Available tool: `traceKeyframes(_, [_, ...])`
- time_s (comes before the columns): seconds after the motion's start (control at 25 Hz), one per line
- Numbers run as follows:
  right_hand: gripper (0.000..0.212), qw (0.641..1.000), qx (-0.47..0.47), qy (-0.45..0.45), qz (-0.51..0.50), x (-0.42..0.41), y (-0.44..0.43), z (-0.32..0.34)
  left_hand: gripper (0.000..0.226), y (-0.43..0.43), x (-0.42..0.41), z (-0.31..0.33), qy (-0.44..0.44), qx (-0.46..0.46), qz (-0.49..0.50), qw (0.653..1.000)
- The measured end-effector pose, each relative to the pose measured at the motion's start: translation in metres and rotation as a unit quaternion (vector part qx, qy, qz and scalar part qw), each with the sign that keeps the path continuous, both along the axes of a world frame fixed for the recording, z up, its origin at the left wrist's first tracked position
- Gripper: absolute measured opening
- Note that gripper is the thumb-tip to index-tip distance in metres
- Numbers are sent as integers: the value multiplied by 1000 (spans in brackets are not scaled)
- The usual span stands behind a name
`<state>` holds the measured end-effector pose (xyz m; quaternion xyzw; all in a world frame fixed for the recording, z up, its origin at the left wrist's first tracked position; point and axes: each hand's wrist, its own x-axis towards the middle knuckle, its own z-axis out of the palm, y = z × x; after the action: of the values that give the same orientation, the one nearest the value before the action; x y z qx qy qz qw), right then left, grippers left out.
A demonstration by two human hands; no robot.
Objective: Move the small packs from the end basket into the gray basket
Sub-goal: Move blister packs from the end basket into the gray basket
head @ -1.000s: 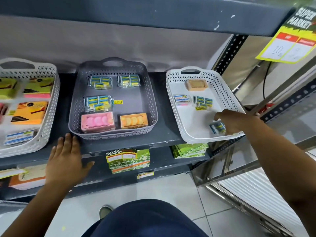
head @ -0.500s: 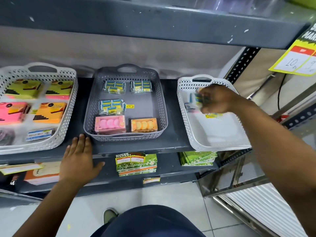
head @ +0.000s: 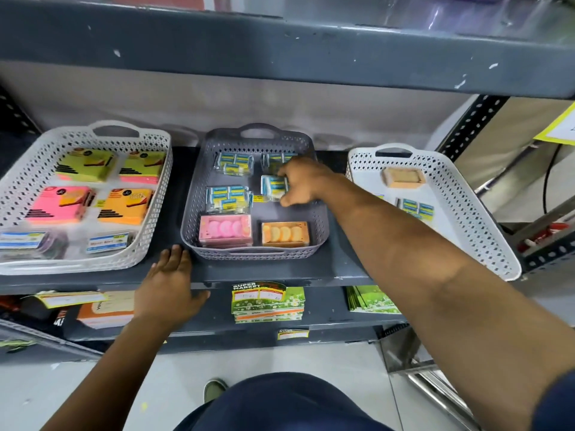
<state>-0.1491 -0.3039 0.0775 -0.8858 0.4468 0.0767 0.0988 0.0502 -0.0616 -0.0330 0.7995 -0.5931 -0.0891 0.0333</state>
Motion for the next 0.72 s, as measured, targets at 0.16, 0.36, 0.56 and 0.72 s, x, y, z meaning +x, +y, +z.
traceKeyframes(0.16, [58, 998, -35, 45, 12, 21, -1, -18, 97, 1, -2, 0, -4, 3, -1, 1000])
traceKeyframes(0.36, [48, 996, -57, 65, 4, 29, -2, -32, 98, 0, -1, 2, -4, 5, 3, 1000])
traceKeyframes(0.56, [48, 998, -23, 63, -1, 23, -1, -39, 94, 0, -1, 3, -4, -2, 5, 1000])
traceKeyframes(0.72, [55, 994, 17, -104, -23, 0, -11, -9, 91, 1, 0, 4, -6, -12, -1, 1000])
